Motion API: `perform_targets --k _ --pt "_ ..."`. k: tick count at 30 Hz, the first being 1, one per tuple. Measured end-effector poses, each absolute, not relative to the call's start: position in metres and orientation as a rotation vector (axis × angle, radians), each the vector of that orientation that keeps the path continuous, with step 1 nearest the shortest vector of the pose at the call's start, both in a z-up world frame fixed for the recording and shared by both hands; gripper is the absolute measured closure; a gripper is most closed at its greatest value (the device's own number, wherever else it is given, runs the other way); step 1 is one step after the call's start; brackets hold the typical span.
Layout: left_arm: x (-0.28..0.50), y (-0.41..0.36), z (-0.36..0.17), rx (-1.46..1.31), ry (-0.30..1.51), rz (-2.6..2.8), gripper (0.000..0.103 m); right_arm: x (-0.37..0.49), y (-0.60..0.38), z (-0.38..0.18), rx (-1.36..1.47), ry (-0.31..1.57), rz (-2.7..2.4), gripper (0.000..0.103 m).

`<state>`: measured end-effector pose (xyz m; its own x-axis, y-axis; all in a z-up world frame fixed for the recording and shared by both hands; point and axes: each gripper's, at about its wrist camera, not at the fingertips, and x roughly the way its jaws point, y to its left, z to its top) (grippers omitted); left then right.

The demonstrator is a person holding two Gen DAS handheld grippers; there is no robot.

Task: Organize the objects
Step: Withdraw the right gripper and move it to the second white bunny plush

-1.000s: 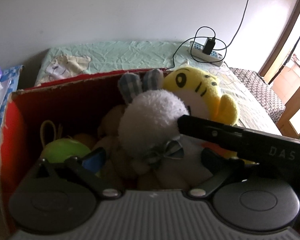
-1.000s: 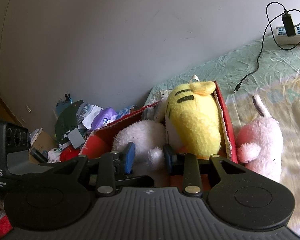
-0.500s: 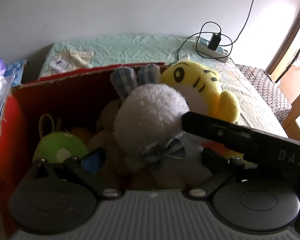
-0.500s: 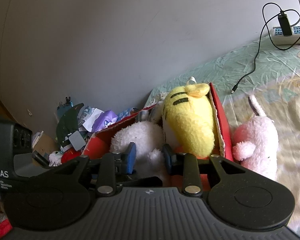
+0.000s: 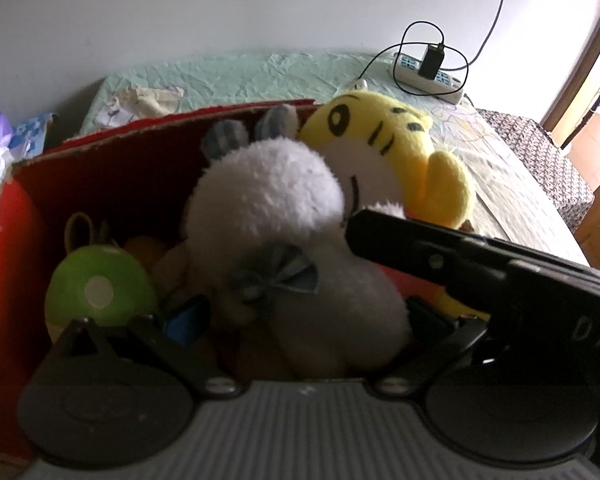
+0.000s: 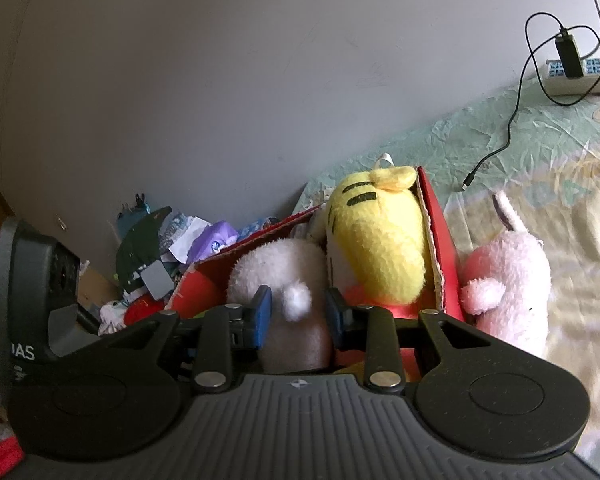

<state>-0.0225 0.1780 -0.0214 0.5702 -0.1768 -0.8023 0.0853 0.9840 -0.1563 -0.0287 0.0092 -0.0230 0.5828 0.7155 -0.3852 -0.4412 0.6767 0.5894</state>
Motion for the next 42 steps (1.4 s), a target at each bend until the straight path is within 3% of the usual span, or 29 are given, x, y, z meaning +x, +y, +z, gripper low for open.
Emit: perform_targets --k 12,17,42 --pt "-0.040 0.173 -0.010 -0.074 0.926 -0.128 0.001 -0.037 0.002 -0.020 0.508 0.653 0.695 0.071" --pt "-0.050 0.174 -0.005 -0.075 0.914 -0.095 0.001 -0.045 -0.001 -0.021 0.497 0.659 0.680 0.058" --pt "-0.093 0.151 0.020 -0.018 0.850 -0.064 0.001 -0.093 -0.037 -0.012 0.550 0.575 0.647 0.060"
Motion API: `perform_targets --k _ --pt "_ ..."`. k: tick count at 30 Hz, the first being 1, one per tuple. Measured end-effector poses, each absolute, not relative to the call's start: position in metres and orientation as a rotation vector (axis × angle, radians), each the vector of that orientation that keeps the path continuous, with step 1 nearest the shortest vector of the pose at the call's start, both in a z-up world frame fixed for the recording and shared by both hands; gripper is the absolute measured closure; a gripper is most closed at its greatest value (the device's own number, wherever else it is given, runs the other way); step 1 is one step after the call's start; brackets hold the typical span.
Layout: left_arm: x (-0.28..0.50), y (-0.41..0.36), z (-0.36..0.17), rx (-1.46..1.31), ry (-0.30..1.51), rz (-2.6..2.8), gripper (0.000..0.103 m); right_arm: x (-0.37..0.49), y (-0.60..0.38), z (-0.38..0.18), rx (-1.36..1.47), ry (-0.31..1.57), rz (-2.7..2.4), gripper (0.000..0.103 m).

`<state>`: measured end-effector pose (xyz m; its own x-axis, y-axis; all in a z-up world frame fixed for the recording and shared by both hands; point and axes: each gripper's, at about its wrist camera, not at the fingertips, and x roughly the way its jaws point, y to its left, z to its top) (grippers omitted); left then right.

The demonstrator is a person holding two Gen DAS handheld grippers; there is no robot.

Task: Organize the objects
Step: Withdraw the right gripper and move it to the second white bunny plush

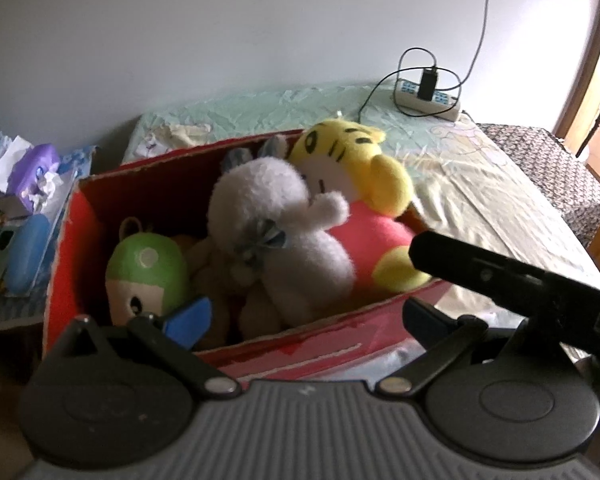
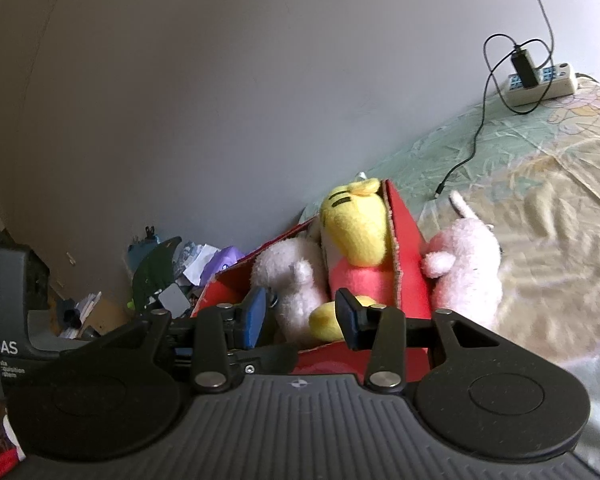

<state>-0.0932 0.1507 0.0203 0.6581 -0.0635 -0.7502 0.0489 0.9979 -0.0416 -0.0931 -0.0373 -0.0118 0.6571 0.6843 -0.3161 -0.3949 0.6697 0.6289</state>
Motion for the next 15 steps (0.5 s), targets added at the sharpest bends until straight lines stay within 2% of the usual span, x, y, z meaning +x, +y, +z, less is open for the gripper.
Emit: perform_targets --k 15 --pt "-0.110 0.116 0.022 0.021 0.787 -0.259 0.002 -0.096 -0.082 -0.031 0.631 0.593 0.509 0.060"
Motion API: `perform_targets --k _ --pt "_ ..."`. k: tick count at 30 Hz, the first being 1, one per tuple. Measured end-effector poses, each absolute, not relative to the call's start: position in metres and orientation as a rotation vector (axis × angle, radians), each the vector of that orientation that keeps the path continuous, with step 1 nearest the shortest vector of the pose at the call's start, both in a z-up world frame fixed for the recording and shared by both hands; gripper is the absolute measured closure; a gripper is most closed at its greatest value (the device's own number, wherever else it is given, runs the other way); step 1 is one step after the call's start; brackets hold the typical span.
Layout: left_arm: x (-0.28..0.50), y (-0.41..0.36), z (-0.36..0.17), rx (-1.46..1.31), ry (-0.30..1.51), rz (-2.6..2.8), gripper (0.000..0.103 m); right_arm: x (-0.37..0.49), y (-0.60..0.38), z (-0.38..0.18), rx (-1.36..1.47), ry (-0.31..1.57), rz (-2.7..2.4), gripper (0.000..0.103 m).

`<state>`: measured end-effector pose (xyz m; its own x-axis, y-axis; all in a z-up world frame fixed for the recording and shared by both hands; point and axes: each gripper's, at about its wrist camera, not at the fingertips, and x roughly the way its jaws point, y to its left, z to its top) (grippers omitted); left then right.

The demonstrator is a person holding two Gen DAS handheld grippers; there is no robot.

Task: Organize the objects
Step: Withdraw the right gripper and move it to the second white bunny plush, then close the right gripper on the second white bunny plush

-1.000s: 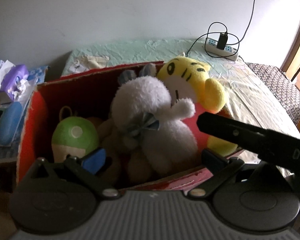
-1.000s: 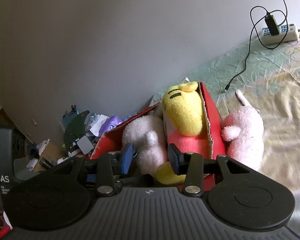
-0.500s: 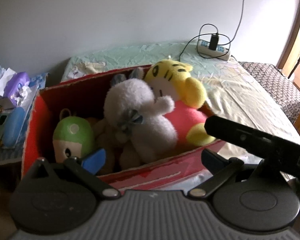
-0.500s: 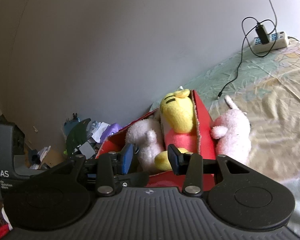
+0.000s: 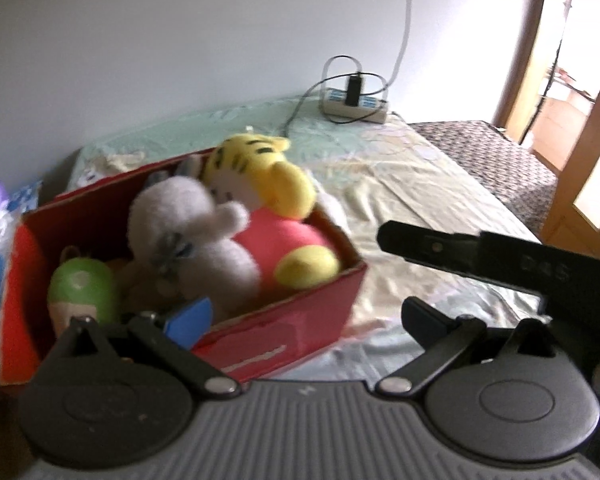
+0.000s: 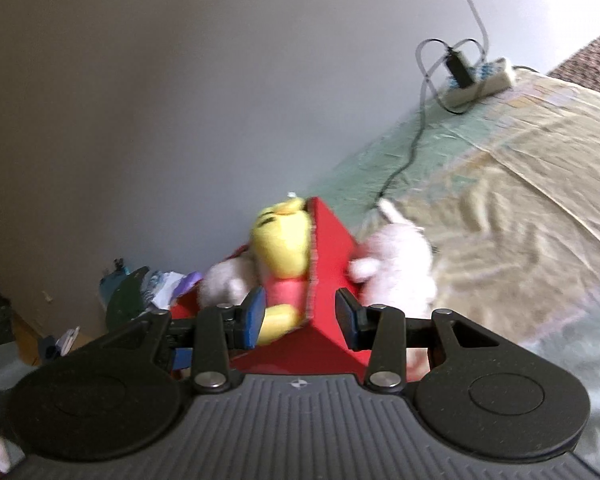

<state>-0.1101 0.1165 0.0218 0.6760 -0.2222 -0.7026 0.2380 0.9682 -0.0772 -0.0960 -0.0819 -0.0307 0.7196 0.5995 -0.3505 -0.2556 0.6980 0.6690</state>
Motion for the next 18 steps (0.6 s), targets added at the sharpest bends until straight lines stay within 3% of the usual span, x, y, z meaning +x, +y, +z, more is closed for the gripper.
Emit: perform_targets --k 18 --pt "-0.103 0.093 0.011 -0.071 0.811 -0.315 0.003 -0.038 -0.102 -0.065 0.577 0.759 0.539 0.060"
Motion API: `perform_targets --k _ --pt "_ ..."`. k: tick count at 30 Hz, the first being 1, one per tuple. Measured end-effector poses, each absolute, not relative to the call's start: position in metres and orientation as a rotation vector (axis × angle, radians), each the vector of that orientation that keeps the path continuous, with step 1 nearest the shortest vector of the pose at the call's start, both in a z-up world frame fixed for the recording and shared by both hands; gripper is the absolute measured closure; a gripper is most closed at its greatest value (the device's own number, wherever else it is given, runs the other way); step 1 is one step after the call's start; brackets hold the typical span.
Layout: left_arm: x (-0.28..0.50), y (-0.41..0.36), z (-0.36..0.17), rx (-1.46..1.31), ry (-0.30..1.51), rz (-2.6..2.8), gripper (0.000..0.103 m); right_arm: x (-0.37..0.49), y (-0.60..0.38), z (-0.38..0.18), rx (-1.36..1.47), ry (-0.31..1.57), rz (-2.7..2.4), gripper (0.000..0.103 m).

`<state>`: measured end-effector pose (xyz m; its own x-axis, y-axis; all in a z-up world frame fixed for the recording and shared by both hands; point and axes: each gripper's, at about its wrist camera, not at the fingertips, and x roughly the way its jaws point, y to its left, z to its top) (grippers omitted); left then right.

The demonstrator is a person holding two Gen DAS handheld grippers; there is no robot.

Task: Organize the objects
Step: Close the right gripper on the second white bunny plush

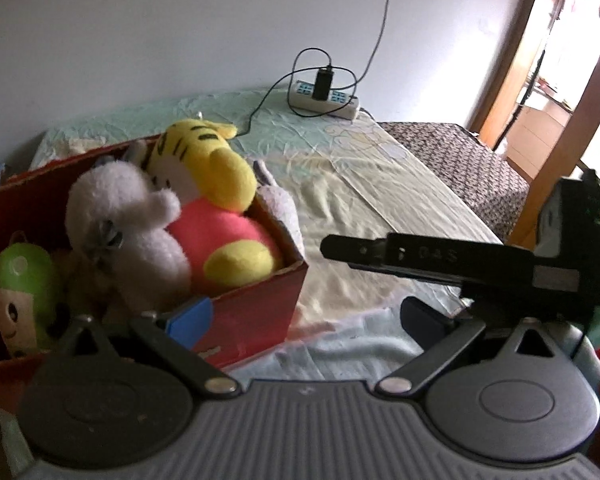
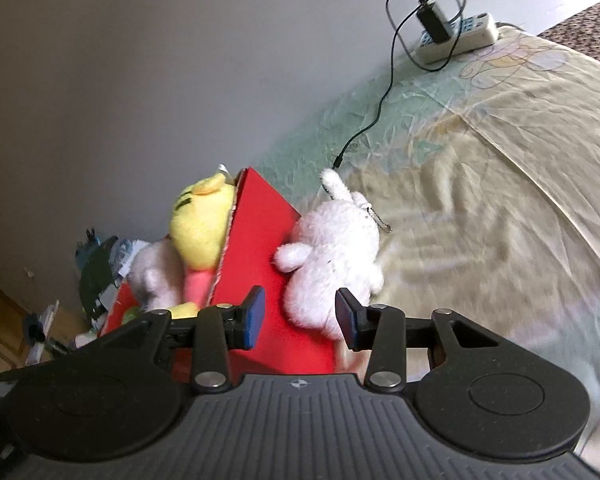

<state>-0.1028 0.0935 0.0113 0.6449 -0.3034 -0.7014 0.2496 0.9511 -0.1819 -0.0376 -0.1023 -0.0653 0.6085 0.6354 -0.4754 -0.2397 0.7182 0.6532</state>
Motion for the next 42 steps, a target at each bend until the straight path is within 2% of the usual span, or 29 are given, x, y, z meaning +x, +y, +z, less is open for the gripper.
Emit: perform_targets --k 14,22,42 --pt "-0.102 0.073 0.005 -0.138 0.838 -0.162 0.003 0.032 -0.086 -0.085 0.448 0.890 0.654 0.060" --pt "-0.100 0.064 0.000 -0.188 0.857 -0.091 0.003 0.041 -0.097 -0.104 0.421 0.957 0.685 0.055" --pt "-0.051 -0.012 -0.015 -0.111 0.875 -0.282 0.005 0.063 -0.194 -0.108 0.514 0.913 0.570 0.056"
